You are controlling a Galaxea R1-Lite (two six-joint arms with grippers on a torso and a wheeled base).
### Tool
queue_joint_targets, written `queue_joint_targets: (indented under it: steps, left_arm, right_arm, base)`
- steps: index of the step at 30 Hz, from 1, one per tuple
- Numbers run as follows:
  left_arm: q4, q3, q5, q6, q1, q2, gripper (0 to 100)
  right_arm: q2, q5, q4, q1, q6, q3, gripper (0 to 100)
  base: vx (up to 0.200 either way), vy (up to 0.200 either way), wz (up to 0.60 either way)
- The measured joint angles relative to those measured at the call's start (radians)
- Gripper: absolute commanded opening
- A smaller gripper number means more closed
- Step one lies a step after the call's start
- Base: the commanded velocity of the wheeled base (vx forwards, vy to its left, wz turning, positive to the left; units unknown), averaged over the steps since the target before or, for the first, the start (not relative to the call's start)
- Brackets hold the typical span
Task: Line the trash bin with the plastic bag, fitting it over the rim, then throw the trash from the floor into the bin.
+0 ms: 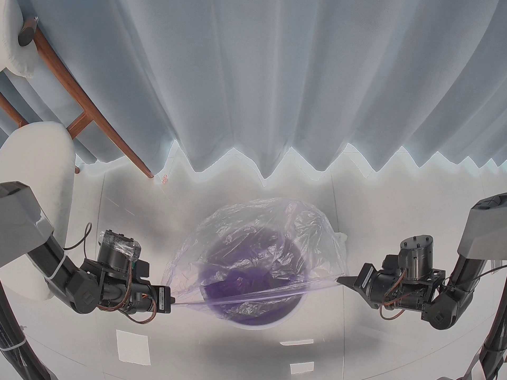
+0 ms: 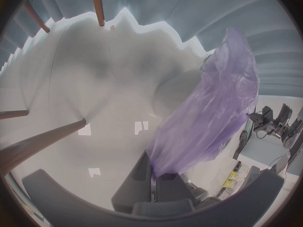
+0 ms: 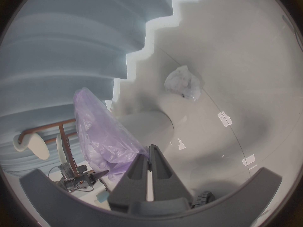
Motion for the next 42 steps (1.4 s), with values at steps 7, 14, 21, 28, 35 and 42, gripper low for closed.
queue_joint_targets:
  steps: [7, 14, 21, 28, 35, 42]
  left_arm:
    - [-0.003, 0.071, 0.016, 0.115, -0.007, -0.007, 0]
    - [-0.009, 0.106, 0.121, 0.167, -0.011, 0.027, 0]
    - [-0.01, 0.122, 0.131, 0.172, -0.041, 0.056, 0]
    - [-0.011, 0.143, 0.156, 0.177, -0.071, 0.079, 0]
    - [-0.062, 0.134, 0.254, 0.18, -0.066, 0.121, 0]
    - [-0.259, 0.123, 0.292, 0.178, -0.047, 0.208, 0]
  right_arm:
    - [0.013, 0.002, 0.0, 0.087, -0.042, 0.047, 0]
    - [0.068, 0.001, -0.024, 0.126, -0.194, 0.095, 0]
    - [0.116, -0.003, -0.083, 0.135, -0.29, 0.146, 0]
    - [0.176, -0.055, -0.12, 0.137, -0.393, 0.166, 0]
    - [0.262, -0.151, -0.223, 0.134, -0.447, 0.142, 0]
    - [0.33, -0.196, -0.319, 0.127, -0.469, 0.133, 0]
  base:
    - [0.0, 0.0, 0.0]
    - [0.0, 0.0, 0.0]
    - [0.0, 0.0, 0.0]
    - [0.0, 0.0, 0.0]
    - [0.0, 0.0, 0.0]
    - [0.0, 0.0, 0.0]
